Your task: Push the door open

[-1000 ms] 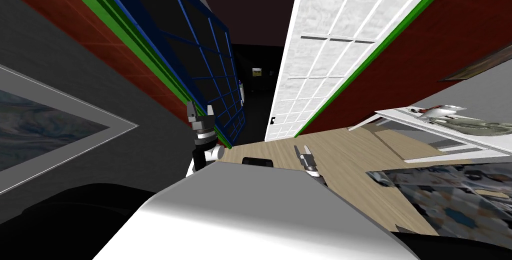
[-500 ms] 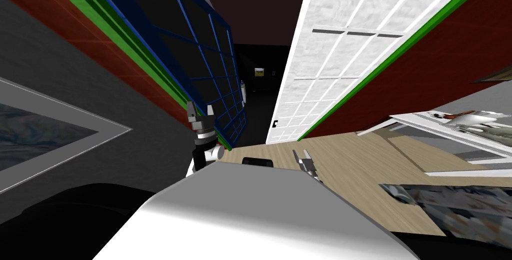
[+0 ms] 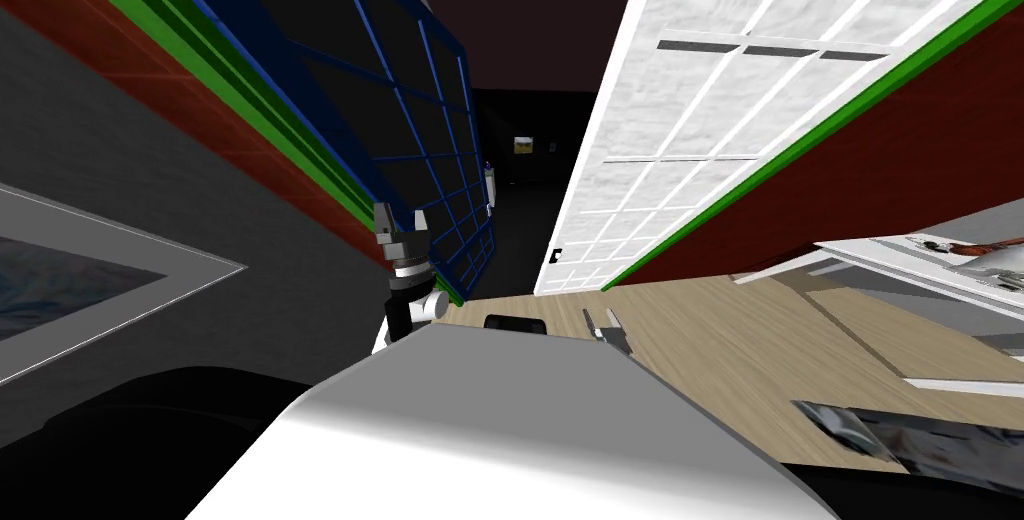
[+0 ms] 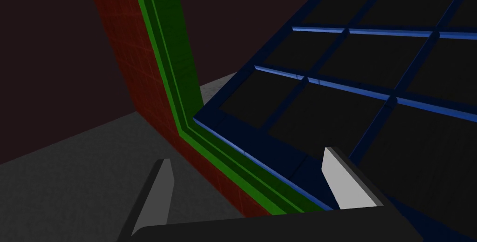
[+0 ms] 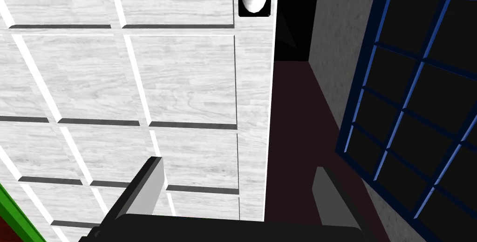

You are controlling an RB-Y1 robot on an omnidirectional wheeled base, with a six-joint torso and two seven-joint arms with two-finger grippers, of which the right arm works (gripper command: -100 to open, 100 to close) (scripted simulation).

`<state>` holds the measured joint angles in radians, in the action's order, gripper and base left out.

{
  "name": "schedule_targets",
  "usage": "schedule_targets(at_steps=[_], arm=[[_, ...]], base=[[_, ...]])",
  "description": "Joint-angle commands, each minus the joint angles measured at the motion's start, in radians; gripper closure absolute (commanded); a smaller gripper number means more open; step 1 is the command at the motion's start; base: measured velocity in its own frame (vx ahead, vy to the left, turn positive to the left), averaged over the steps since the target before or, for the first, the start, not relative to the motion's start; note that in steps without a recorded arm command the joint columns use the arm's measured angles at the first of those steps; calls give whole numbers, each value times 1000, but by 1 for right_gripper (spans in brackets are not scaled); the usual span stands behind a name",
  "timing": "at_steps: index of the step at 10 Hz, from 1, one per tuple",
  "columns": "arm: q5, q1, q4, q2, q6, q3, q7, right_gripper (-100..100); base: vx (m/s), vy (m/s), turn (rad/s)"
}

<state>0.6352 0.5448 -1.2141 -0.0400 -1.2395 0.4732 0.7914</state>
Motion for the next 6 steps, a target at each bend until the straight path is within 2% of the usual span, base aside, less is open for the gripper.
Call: schedule_targets(at_steps=[1,3,6], arm=[[24,3,37,9,-26,17,33,-100],[58,6,87,24,-59,40,76,-100],[93,10,138,43,-93,63,121,-100]], base=[[163,-8,80],[185,-8,88],[176,-27,59]])
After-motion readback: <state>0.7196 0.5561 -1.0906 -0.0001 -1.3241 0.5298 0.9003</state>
